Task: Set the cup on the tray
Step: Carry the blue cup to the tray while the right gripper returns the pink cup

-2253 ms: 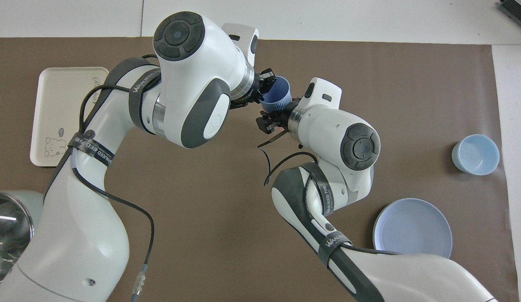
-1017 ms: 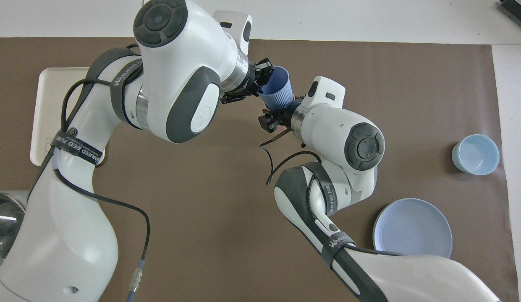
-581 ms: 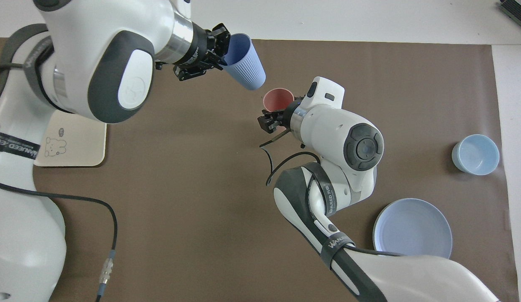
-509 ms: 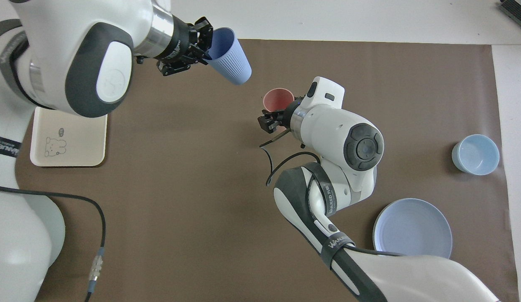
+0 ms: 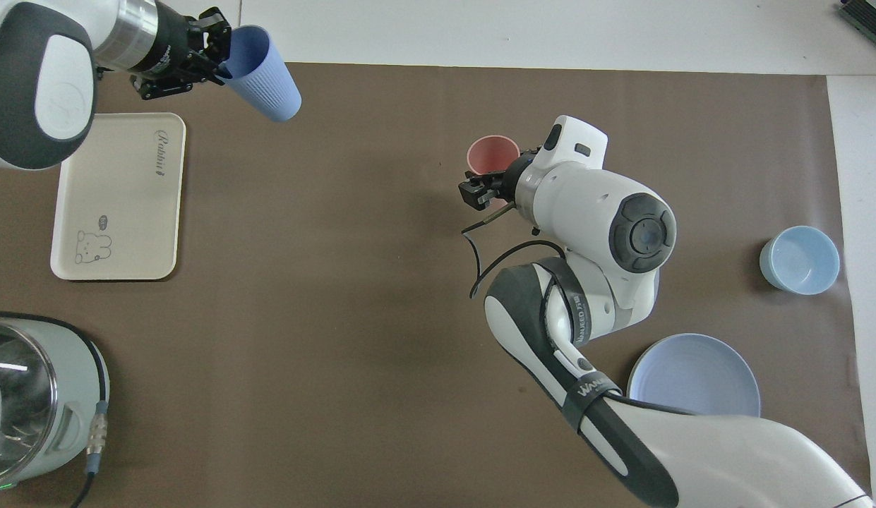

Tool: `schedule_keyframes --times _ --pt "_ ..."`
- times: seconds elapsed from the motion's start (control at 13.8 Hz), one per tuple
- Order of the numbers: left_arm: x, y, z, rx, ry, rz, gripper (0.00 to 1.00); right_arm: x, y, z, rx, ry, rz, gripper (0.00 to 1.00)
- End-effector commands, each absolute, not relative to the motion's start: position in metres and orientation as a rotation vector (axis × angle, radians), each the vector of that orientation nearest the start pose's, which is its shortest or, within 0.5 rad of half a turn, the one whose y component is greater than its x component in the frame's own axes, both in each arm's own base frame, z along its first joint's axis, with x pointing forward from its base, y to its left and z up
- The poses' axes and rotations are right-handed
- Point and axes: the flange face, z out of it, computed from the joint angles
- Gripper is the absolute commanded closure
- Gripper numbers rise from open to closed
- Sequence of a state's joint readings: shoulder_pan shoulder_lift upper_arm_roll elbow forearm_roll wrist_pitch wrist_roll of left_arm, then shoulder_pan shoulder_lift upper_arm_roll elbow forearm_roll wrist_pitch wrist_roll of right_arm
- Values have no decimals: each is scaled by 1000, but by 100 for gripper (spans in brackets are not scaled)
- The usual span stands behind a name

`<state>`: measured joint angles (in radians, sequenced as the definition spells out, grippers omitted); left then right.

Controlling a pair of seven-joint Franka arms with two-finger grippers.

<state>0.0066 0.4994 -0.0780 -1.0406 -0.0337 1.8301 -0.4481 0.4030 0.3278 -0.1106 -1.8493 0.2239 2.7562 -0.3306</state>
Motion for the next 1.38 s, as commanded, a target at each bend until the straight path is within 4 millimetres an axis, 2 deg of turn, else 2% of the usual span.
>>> schedule_keyframes --times 0.0,0.15,0.22,0.36,0.58,0.8,0.87,1.02,1.09,1.16,1.31 --pt "708 22 594 -3160 -443 -512 100 656 148 416 -2792 -708 -904 100" --pt "693 56 567 -3131 -355 -558 100 661 99 411 -2712 -779 -913 100" --pt "683 67 549 -3116 -332 -589 100 662 78 409 -2654 -806 -909 100" --pt "665 83 512 -3088 -296 -632 100 661 30 407 -2598 -877 -916 100" --pt "647 102 484 -3082 -287 -587 100 659 -37 387 -2597 -920 -894 100" --pt "636 112 451 -3071 -256 -609 100 656 -69 365 -2501 -938 -963 100" --pt "633 116 441 -3067 -273 -624 100 655 -90 352 -2465 -970 -977 100" --pt "632 117 424 -3084 -325 -652 100 659 -109 348 -2400 -1003 -1024 100" --pt "633 118 412 -3099 -366 -667 100 657 -126 338 -2394 -980 -1015 100" --pt "634 119 408 -3098 -378 -685 100 661 -137 329 -2370 -1002 -1015 100" --pt "635 120 399 -3100 -385 -676 100 669 -135 330 -2325 -995 -1054 100"
